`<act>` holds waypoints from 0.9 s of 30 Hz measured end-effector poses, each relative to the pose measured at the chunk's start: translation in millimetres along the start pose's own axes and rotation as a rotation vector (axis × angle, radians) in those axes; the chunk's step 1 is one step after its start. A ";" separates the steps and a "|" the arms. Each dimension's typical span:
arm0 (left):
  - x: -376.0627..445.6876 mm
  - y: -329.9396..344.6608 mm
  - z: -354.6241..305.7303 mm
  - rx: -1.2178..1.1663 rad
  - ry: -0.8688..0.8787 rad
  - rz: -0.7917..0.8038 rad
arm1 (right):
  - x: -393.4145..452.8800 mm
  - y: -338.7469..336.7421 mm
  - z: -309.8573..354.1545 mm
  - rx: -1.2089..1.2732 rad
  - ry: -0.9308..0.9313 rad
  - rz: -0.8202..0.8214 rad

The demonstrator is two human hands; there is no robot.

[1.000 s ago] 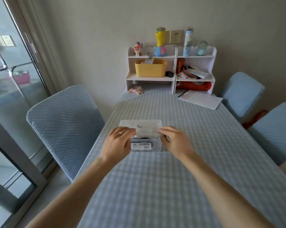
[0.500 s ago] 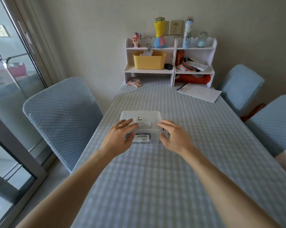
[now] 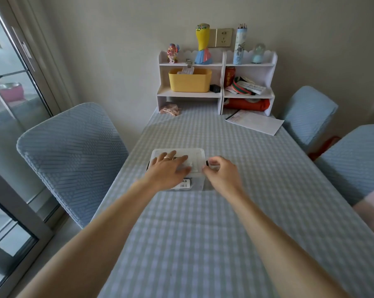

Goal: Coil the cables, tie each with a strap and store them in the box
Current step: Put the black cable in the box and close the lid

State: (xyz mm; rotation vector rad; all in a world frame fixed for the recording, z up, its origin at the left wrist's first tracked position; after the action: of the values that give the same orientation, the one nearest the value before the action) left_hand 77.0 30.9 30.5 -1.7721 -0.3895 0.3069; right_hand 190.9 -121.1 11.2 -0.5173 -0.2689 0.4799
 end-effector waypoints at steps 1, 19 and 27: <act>0.4 3.0 -2.6 0.018 -0.010 -0.006 | 3.5 1.4 -2.6 0.062 0.119 0.010; 4.6 12.8 -5.1 0.053 -0.018 -0.099 | 3.9 29.3 -5.6 0.129 -0.082 -0.151; -1.7 15.3 -5.0 -0.171 0.005 -0.446 | 5.5 23.6 -1.2 -0.173 -0.136 -0.119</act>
State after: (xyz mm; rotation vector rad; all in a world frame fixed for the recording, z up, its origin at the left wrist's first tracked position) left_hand 79.0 22.6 16.8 -1.7934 -0.8098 -0.0495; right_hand 187.4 -100.9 -1.6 -0.6346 -0.4718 0.3783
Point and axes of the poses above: each hand's wrist, its own x-axis towards the middle knuckle, its own y-axis out of the palm, z = x × y, the point moved 2 cm from there along x, towards the middle knuckle, and after that the axes turned 4 degrees about y, right-handed, at the moved point
